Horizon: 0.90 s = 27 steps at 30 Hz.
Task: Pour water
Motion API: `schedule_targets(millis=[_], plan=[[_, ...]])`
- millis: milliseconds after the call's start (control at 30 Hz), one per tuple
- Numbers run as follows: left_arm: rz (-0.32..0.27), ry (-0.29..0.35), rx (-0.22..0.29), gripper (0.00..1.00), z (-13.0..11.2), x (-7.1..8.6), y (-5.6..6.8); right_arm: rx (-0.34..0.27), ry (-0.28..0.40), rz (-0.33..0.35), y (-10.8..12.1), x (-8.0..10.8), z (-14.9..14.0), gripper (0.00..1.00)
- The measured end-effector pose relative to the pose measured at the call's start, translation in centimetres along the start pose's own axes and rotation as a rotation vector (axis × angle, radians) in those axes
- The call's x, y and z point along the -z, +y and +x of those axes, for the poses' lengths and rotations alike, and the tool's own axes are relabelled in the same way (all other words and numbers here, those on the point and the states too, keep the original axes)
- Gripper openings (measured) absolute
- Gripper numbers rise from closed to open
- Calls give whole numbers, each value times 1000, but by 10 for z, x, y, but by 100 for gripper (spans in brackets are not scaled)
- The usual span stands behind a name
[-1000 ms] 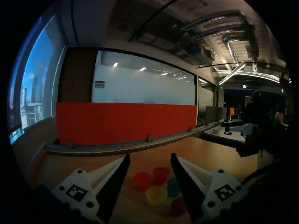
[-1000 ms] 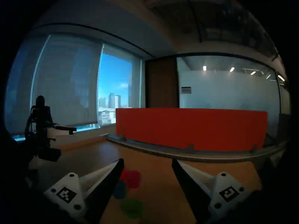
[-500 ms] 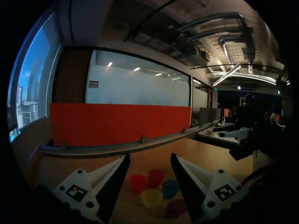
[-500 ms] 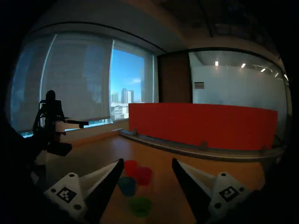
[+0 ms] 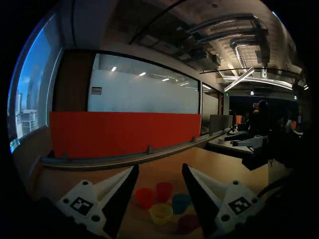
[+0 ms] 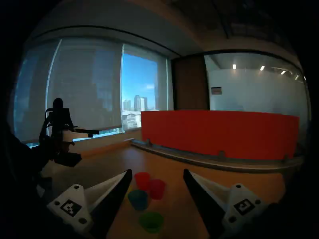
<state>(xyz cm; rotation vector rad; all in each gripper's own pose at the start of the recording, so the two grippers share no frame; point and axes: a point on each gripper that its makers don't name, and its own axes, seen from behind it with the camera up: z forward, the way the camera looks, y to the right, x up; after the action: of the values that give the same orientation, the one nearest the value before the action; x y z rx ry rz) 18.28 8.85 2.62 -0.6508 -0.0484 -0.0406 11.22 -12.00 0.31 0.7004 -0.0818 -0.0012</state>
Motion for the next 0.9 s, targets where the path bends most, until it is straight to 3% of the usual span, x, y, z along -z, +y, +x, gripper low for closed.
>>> schedule_targets(millis=[900], plan=[[-23, -41, -30, 80, -9, -1, 1, 35, -51, 64, -10, -4, -9, 99]])
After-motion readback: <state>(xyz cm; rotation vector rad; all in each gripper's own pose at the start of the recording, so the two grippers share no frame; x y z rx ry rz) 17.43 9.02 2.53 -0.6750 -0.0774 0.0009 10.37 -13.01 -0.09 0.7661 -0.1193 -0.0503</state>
